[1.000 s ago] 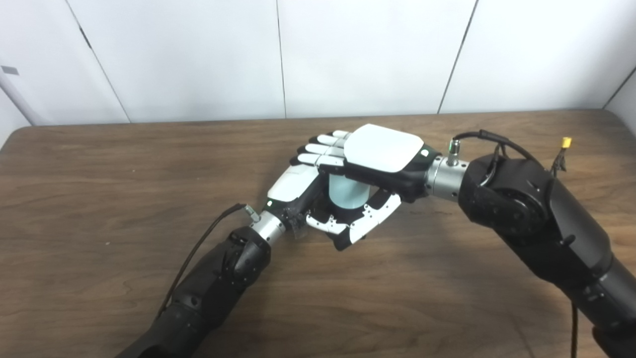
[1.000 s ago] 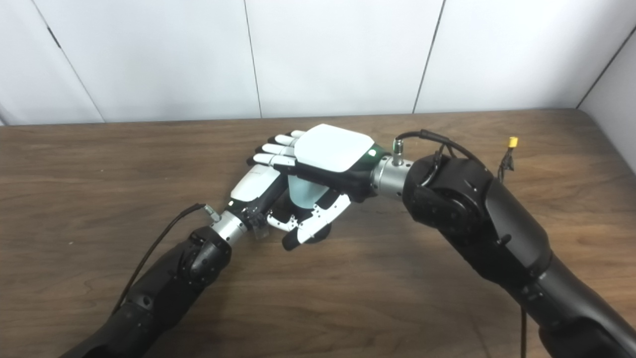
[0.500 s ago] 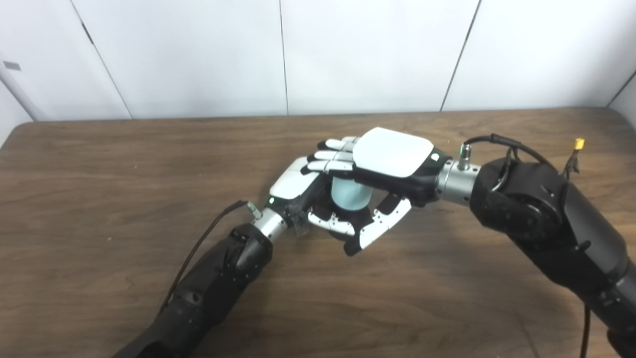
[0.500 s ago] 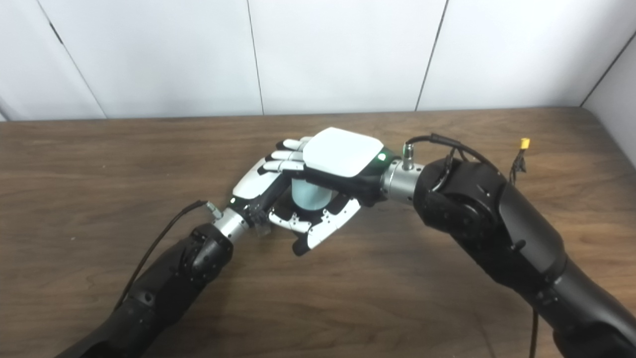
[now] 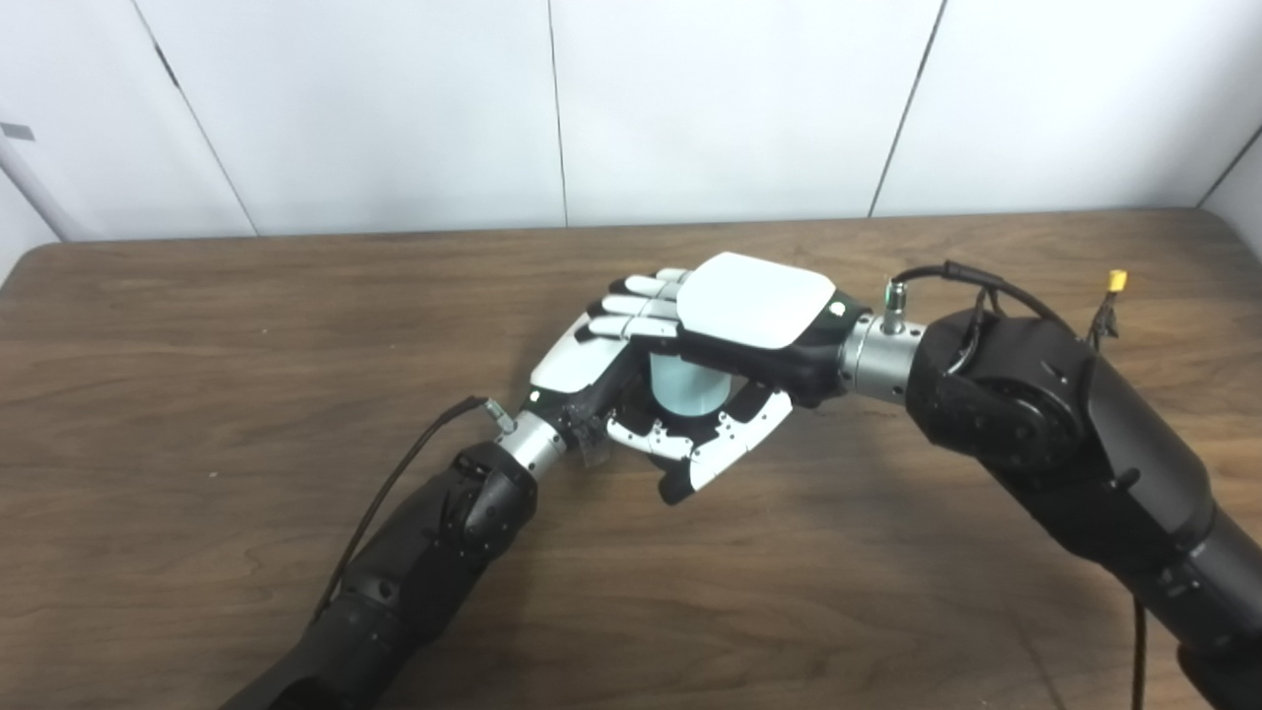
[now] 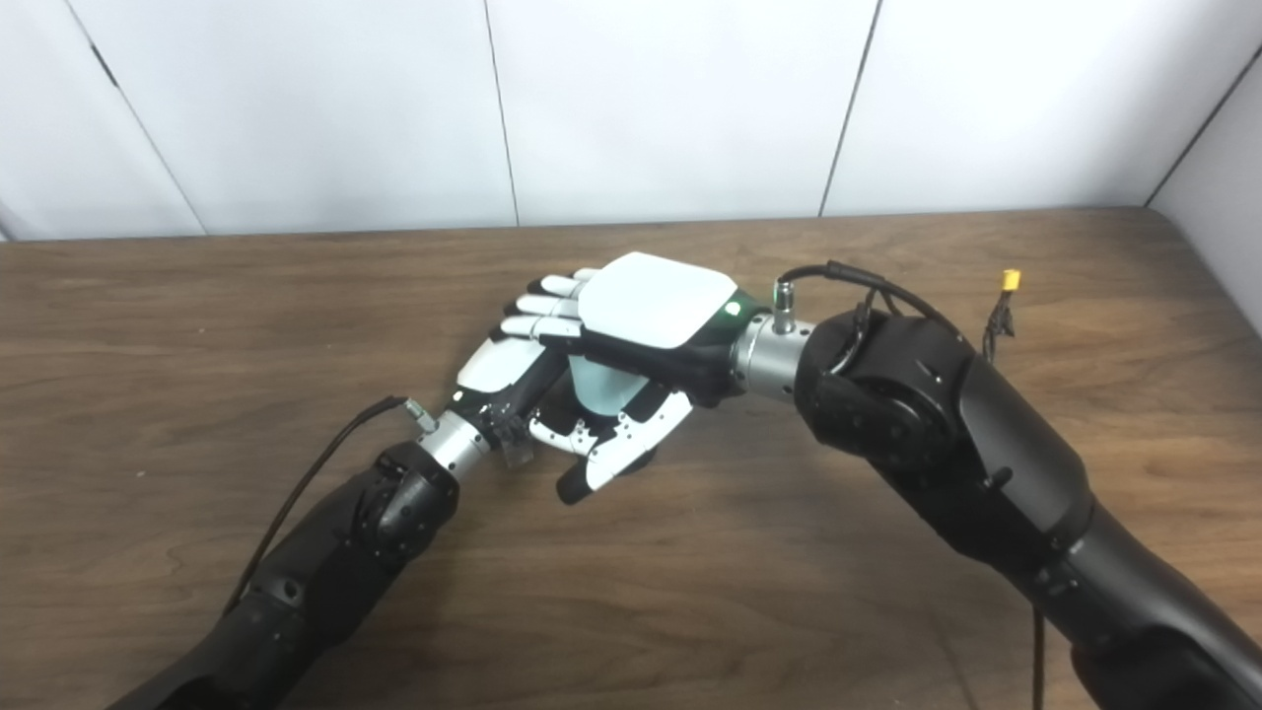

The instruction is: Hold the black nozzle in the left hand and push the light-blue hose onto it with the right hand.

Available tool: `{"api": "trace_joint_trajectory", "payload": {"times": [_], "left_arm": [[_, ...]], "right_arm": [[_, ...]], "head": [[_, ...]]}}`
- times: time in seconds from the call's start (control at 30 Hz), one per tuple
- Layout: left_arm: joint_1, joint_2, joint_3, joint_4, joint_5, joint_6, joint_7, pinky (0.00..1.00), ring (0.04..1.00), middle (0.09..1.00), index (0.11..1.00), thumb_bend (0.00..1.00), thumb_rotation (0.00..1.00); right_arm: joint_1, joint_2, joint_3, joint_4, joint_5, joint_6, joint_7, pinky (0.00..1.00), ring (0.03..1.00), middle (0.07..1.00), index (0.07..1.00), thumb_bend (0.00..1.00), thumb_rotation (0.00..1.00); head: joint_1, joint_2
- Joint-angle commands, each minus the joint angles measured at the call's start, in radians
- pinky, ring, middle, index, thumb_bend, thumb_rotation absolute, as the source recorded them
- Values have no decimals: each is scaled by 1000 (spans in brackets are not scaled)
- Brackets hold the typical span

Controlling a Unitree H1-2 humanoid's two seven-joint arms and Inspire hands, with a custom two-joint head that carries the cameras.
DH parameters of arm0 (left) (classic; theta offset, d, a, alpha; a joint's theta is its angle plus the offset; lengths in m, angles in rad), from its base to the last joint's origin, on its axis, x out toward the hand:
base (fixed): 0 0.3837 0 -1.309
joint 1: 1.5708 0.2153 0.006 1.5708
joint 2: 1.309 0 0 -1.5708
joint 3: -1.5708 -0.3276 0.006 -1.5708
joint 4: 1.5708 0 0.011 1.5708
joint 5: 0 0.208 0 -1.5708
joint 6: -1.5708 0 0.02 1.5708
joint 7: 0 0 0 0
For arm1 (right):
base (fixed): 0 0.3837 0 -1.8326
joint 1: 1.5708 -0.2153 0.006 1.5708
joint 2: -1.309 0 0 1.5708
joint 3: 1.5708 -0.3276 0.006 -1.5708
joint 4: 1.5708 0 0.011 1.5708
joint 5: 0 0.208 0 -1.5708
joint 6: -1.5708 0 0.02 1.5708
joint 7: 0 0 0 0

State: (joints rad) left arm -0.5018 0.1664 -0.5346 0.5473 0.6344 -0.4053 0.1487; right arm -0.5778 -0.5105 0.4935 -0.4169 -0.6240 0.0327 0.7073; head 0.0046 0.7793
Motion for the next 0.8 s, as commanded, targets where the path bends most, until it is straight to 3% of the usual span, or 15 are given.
{"api": "trace_joint_trajectory", "payload": {"times": [0.0, 0.07, 0.13, 0.17, 0.23, 0.33, 0.4, 0.47, 0.6, 0.67, 0.77], "left_arm": [[165, 16, -52, 139, 52, 81, -52, 453, 513, 467, 492, 526, 0], [163, 17, -52, 144, 53, 81, -53, 451, 513, 462, 497, 526, 0], [161, 17, -53, 150, 53, 76, -51, 451, 515, 462, 497, 526, 0], [159, 16, -53, 155, 53, 73, -48, 455, 515, 464, 495, 526, 0], [158, 15, -52, 158, 52, 74, -49, 464, 521, 466, 494, 526, 0], [158, 13, -51, 158, 52, 78, -50, 475, 534, 464, 495, 526, 0], [158, 14, -51, 159, 53, 74, -46, 455, 517, 463, 494, 526, 0], [159, 16, -51, 158, 54, 70, -46, 436, 512, 457, 496, 526, 0], [164, 19, -46, 147, 48, 80, -59, 462, 526, 458, 498, 526, 0], [165, 21, -45, 144, 48, 82, -59, 477, 538, 463, 496, 526, 0], [165, 23, -43, 145, 50, 83, -57, 450, 527, 461, 495, 526, 0]], "right_arm": [[67, 47, -19, 9, 56, -5, -35, 848, 1000, 1000, 998, 906, 761], [65, 89, -120, 14, 98, 6, -130, 819, 1000, 1000, 1000, 867, 649], [51, 139, -205, 25, 153, 34, -187, 819, 1000, 1000, 1000, 863, 625], [42, 167, -251, 34, 189, 53, -213, 861, 1000, 1000, 1000, 888, 549], [28, 210, -326, 43, 236, 94, -252, 929, 1000, 1000, 1000, 922, 488], [17, 251, -406, 59, 286, 134, -286, 989, 1000, 1000, 1000, 954, 438], [14, 277, -464, 78, 355, 164, -309, 926, 1000, 1000, 1000, 979, 383], [22, 292, -504, 78, 382, 198, -335, 865, 1000, 1000, 1000, 997, 395], [71, 314, -569, 53, 469, 277, -359, 866, 972, 1000, 1000, 982, 503], [104, 323, -603, 70, 543, 284, -363, 852, 972, 1000, 1000, 922, 528], [163, 318, -628, 102, 605, 271, -365, 782, 918, 1000, 1000, 929, 546]], "head": [[0, -3], [-6, -10], [-8, -14], [-8, -16], [-6, -18], [-2, -21], [-1, -22], [0, -24], [3, -26], [3, -27], [4, -29]]}}
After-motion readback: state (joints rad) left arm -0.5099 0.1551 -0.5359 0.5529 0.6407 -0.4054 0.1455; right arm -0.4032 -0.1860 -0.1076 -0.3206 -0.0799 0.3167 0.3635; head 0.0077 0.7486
